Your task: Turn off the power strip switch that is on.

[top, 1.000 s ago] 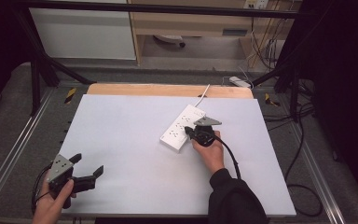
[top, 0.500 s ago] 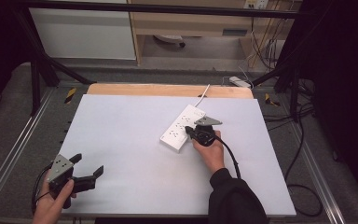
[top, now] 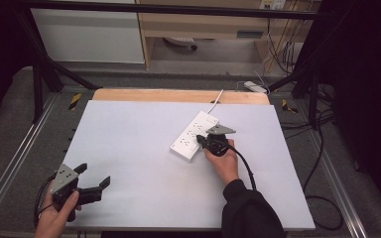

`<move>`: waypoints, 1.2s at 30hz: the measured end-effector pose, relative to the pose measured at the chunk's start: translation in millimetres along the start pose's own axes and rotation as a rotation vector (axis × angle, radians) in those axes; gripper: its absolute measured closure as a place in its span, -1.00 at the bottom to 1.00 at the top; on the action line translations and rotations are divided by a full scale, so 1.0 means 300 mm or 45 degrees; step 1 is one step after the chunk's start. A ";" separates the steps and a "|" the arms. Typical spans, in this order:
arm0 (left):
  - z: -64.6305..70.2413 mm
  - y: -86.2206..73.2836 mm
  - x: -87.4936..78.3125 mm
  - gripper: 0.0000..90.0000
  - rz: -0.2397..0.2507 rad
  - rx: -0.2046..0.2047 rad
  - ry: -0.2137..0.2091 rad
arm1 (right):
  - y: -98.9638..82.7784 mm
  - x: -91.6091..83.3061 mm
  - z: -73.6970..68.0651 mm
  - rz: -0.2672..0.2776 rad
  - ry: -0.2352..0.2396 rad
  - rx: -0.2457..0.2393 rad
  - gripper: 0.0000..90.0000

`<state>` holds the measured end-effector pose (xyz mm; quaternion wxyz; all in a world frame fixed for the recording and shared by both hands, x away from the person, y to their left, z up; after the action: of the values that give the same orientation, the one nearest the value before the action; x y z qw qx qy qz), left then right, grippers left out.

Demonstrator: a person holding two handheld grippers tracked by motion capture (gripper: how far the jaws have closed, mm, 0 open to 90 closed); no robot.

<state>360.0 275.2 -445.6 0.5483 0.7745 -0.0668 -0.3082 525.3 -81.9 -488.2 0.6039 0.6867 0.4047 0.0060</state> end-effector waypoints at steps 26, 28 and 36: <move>-0.001 0.001 -0.001 -0.89 0.004 -0.002 0.001 | 0.031 -0.029 0.018 0.016 -0.026 0.000 1.00; -0.001 0.001 -0.001 -0.89 0.004 -0.001 0.000 | 0.037 -0.036 0.018 0.027 -0.025 0.010 1.00; -0.001 0.001 -0.001 -0.89 0.003 -0.002 0.002 | 0.062 -0.071 0.024 0.065 -0.030 0.036 0.92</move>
<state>359.8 275.5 -445.2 0.5494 0.7742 -0.0670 -0.3071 524.8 -98.8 -464.5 0.5985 0.7053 0.3798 0.0076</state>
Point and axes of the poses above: each handheld gripper's, and its own axes: x roughly forward along the jaws, y roughly out of its top, z roughly to its right, the point moved 7 cm from there along x, roughly forward along the jaws, and after that the axes turned 14 degrees about x, right-handed, at the moved point
